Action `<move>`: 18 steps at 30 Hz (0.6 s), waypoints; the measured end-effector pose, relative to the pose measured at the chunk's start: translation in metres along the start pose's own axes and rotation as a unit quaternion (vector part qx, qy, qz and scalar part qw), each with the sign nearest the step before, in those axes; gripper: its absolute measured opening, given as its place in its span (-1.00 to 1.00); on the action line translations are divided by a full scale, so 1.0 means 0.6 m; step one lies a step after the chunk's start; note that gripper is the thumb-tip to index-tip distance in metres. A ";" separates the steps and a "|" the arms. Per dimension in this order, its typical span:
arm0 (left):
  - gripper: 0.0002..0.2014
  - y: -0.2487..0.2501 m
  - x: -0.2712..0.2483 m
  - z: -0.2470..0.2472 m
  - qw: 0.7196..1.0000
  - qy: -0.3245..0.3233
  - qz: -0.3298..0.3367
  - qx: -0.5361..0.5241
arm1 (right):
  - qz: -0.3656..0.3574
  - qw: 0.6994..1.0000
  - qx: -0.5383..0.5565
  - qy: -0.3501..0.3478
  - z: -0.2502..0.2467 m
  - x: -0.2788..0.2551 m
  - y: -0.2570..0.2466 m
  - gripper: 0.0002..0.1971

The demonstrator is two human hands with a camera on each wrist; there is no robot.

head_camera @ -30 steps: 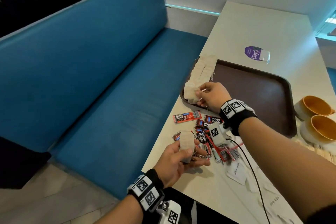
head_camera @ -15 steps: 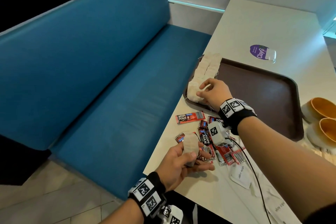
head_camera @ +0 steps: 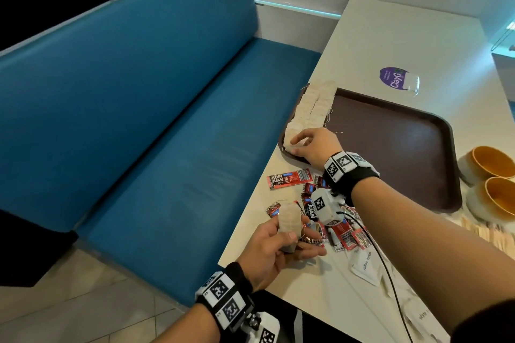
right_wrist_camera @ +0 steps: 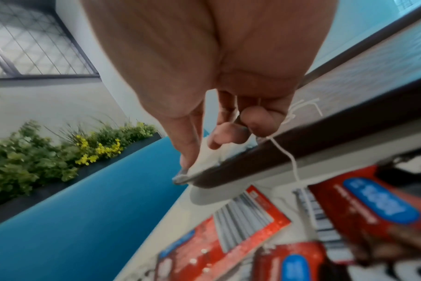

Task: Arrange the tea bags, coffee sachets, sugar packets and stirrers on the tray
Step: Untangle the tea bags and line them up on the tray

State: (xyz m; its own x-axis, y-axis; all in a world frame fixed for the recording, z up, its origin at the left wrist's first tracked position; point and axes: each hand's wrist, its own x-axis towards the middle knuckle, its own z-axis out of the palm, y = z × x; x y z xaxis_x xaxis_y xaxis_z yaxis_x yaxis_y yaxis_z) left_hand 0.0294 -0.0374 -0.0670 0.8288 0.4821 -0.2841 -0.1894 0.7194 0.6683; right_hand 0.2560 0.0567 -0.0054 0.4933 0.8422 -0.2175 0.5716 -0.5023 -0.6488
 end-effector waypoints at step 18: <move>-0.67 0.003 -0.006 0.022 0.999 0.034 0.012 0.012 | 0.044 0.942 0.333 0.028 0.014 -0.320 0.063 -0.75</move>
State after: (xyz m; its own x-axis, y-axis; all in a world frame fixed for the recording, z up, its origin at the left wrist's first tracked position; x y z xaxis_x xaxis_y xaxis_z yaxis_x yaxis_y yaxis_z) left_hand 0.0329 -0.0443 -0.0560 0.7860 0.5333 -0.3128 -0.1962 0.6949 0.6919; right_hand 0.1773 -0.1222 0.0057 0.5645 0.7815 -0.2657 -0.0020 -0.3206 -0.9472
